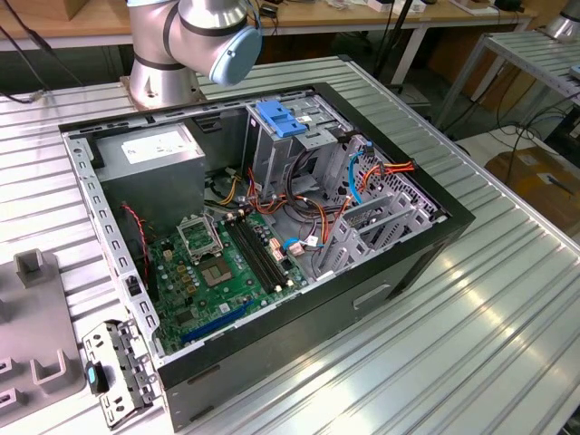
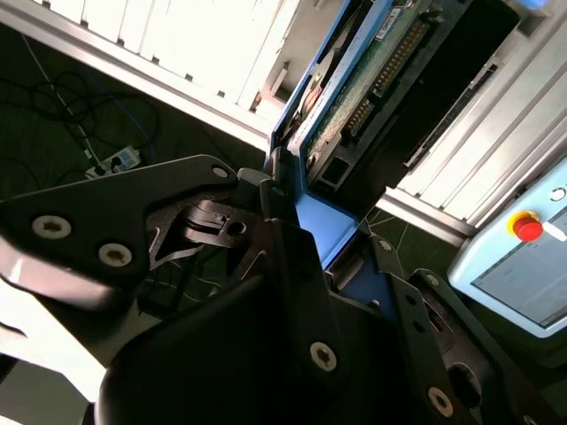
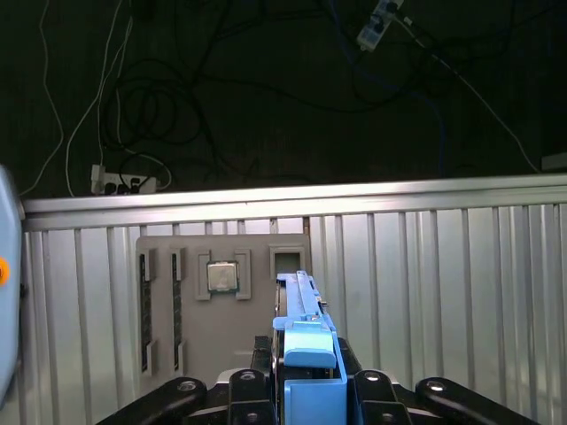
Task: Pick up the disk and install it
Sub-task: 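Pick up the disk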
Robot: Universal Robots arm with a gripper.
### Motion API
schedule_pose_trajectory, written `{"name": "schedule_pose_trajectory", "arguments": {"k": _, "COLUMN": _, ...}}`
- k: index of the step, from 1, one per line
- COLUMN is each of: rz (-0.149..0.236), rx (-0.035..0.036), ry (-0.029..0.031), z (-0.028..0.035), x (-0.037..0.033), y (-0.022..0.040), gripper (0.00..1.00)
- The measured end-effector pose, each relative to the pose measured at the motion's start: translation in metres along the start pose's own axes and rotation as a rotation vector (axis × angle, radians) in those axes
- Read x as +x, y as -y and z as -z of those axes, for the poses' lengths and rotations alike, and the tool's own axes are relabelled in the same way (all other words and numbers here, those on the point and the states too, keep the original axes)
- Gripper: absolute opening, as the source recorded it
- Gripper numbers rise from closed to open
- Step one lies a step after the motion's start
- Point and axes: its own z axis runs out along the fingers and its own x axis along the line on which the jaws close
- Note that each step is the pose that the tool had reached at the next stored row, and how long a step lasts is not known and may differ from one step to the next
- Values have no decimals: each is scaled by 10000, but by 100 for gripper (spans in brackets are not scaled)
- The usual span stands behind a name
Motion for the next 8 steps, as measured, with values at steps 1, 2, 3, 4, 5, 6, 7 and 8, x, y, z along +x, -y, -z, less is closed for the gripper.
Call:
{"name": "schedule_pose_trajectory", "arguments": {"k": 1, "rz": 0, "rx": -1, "ry": 0, "z": 12, "x": 0, "y": 0, "gripper": 37}}
{"name": "schedule_pose_trajectory", "arguments": {"k": 2, "rz": 0, "rx": -2, "ry": -1, "z": 22, "x": 0, "y": 0, "gripper": 37}}
{"name": "schedule_pose_trajectory", "arguments": {"k": 3, "rz": 0, "rx": -2, "ry": -1, "z": 30, "x": 0, "y": 0, "gripper": 37}}
{"name": "schedule_pose_trajectory", "arguments": {"k": 4, "rz": 0, "rx": -4, "ry": -1, "z": 44, "x": 0, "y": 0, "gripper": 37}}
{"name": "schedule_pose_trajectory", "arguments": {"k": 5, "rz": 0, "rx": -5, "ry": -1, "z": 54, "x": 0, "y": 0, "gripper": 37}}
{"name": "schedule_pose_trajectory", "arguments": {"k": 6, "rz": 0, "rx": -6, "ry": -1, "z": 62, "x": 0, "y": 0, "gripper": 37}}
{"name": "schedule_pose_trajectory", "arguments": {"k": 7, "rz": 0, "rx": -6, "ry": -1, "z": 77, "x": 0, "y": -1, "gripper": 37}}
{"name": "schedule_pose_trajectory", "arguments": {"k": 8, "rz": 0, "rx": -7, "ry": -1, "z": 91, "x": 0, "y": -1, "gripper": 37}}
